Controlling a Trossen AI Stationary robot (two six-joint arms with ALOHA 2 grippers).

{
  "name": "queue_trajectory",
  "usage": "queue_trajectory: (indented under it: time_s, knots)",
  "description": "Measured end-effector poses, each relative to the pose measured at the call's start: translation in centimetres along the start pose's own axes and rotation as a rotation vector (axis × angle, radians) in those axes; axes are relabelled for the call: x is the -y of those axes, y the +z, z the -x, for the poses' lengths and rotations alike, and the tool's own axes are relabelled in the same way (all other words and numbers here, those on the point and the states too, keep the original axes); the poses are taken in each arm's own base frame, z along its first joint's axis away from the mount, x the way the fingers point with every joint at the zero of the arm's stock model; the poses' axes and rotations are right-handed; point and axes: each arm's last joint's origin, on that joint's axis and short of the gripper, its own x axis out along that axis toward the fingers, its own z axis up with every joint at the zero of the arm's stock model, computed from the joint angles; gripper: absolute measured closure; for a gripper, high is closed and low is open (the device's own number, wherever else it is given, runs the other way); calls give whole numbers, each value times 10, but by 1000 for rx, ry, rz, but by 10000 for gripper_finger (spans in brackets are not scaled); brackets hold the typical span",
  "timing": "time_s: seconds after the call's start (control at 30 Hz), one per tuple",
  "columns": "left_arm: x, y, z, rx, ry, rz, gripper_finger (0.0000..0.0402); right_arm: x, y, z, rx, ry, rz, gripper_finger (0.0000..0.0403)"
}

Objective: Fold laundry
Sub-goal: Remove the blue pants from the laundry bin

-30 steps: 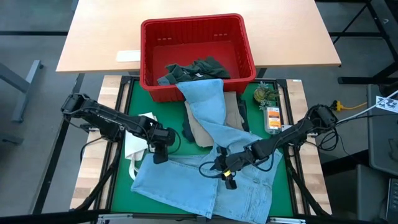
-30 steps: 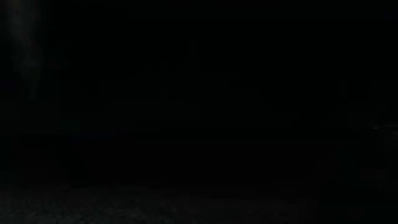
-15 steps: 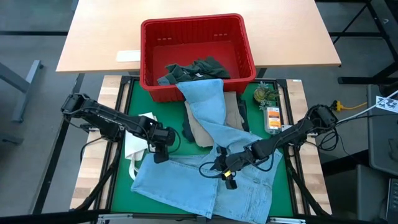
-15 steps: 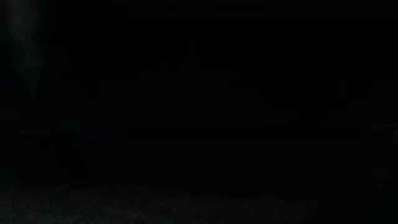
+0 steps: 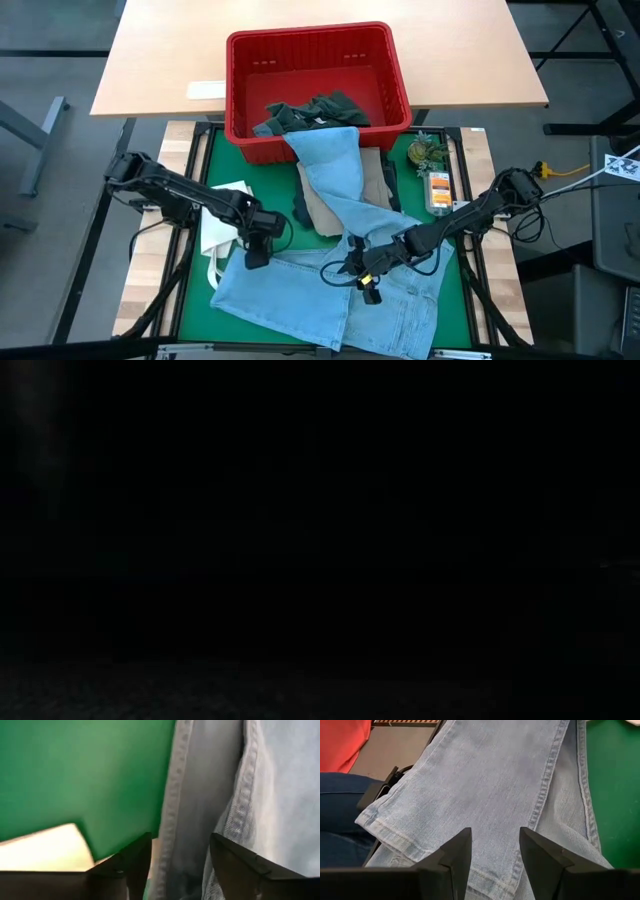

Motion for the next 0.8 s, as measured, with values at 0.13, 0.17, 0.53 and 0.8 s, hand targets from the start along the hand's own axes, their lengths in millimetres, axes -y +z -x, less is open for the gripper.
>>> queue_trajectory:
  time_s: [0.13,0.17,0.53,0.8]
  knots:
    - [-1,1,-1,-61,-104,18,191,0,0,0,0,5,0,237]
    - [-2,2,-1,-73,-130,22,190,0,0,0,-1,5,-1,237]
    - [-24,14,4,-54,-195,93,197,0,0,0,0,5,-2,237]
    - [-24,20,5,-28,-282,89,197,0,0,0,0,5,-2,237]
